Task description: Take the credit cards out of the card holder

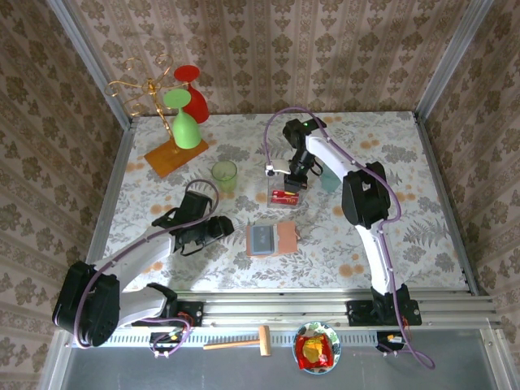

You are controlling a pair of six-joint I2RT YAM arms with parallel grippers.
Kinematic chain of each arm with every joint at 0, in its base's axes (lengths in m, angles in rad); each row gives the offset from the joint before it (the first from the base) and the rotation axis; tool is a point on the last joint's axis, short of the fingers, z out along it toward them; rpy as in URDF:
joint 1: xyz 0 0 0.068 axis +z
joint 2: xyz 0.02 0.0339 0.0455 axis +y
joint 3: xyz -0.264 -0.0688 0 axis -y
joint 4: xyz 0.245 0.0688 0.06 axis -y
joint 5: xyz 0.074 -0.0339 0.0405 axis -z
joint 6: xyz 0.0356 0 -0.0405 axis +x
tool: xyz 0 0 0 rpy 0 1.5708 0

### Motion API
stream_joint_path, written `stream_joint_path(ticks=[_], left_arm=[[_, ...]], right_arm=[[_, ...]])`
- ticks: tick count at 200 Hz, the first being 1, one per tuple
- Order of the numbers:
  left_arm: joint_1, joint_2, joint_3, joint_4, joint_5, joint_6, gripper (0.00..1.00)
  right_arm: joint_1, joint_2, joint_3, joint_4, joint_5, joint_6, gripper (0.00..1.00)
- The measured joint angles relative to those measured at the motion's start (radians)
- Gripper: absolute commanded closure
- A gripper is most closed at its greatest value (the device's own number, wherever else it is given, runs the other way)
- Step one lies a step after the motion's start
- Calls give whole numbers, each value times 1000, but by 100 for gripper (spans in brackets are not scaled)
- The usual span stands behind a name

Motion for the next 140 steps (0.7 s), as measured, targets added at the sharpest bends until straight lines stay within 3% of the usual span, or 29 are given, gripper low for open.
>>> stream_joint_path(ticks=[33, 140], left_arm=[[6, 0, -2, 0, 0, 0, 50], [6, 0, -11, 1, 7, 0, 51]], right_arm=[[0, 18, 29, -26, -1, 0, 83], [0, 21, 72, -14, 1, 53, 76]])
